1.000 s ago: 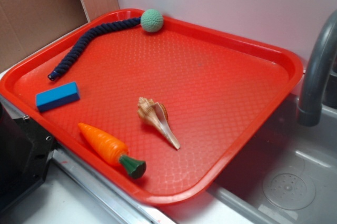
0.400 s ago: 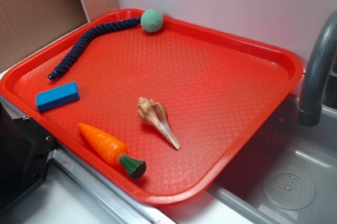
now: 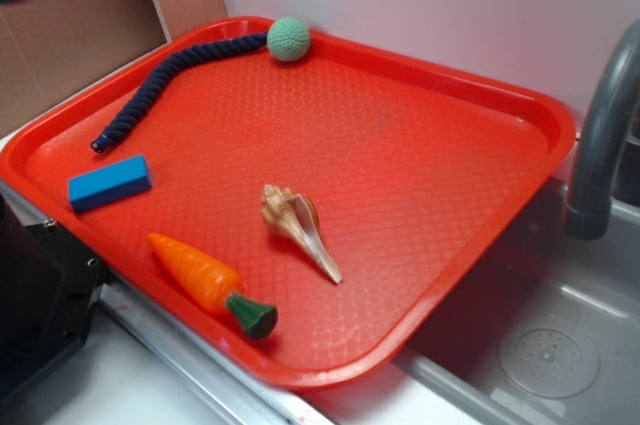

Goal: Grab the shell.

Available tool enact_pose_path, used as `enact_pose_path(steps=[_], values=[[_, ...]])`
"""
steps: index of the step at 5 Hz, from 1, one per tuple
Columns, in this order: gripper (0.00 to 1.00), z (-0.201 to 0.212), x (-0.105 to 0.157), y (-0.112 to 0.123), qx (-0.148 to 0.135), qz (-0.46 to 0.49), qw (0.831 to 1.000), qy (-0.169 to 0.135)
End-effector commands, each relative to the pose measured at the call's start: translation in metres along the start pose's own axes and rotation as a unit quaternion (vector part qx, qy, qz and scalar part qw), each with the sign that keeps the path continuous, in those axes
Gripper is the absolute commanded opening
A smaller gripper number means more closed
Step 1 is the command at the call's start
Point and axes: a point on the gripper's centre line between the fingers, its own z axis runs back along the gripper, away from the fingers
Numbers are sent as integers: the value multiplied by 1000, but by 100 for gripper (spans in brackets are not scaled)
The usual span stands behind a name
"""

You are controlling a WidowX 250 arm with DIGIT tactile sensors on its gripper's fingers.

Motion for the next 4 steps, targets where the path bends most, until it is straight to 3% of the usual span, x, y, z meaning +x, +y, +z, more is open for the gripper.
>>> enact_pose_path(steps=[1, 4], values=[[100, -37, 8, -25, -26, 121, 992, 10], [100, -127, 11, -52, 19, 167, 986, -5]])
